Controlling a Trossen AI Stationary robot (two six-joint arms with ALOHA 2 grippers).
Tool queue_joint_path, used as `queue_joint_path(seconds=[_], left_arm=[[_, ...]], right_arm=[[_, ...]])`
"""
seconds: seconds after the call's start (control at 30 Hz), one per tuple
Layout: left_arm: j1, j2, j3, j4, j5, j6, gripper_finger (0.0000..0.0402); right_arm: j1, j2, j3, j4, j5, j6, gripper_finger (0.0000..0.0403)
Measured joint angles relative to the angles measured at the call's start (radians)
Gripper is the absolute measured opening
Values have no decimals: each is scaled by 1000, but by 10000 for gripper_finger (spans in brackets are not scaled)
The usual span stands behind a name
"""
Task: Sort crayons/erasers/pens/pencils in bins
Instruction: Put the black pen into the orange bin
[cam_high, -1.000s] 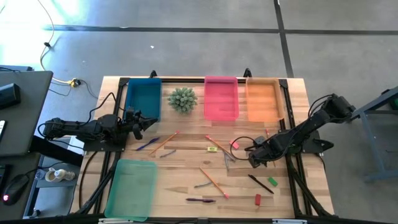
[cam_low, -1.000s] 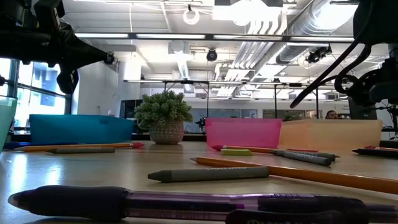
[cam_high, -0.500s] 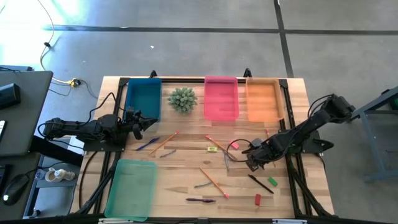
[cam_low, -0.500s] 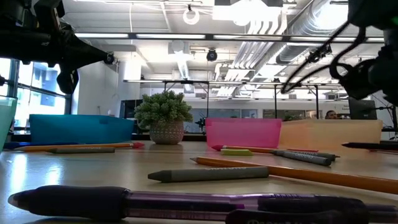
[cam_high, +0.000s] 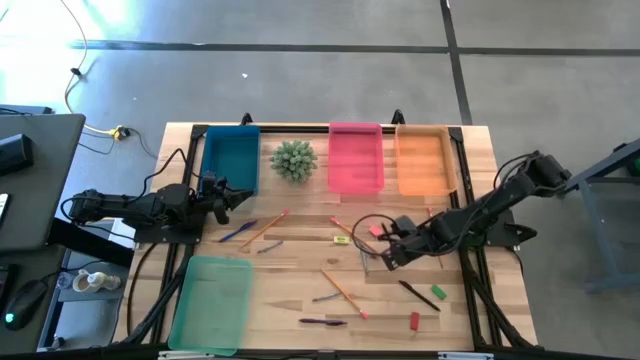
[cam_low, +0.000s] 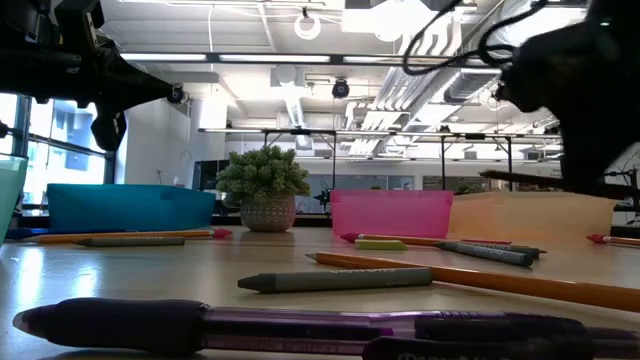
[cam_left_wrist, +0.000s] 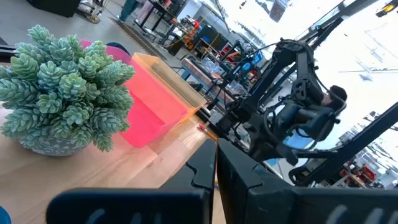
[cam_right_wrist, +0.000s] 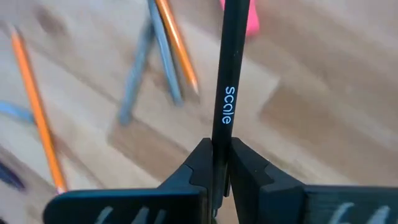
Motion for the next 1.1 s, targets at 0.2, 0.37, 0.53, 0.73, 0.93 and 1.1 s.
queue_joint_path(seconds=[0.2, 0.37, 0.53, 0.73, 0.93, 1.1], left_arm=[[0, 0, 0, 0, 0, 0, 3], [0, 0, 0, 0, 0, 0, 3], [0, 0, 0, -1, 0, 0, 3], [0, 7, 0, -18, 0, 51, 19], [0, 29, 0, -18, -2, 52, 83], [0, 29, 0, -8, -31, 4, 129]], right_arm=[[-80, 0, 48, -3, 83, -55, 18], [-161, -1, 84, -5, 152, -145, 18], [-247, -48, 111, -12, 237, -246, 18], [-358, -185, 116, -79, 327, -361, 18], [-504, -343, 116, -183, 344, -471, 18], [-650, -444, 116, -259, 344, -576, 18]])
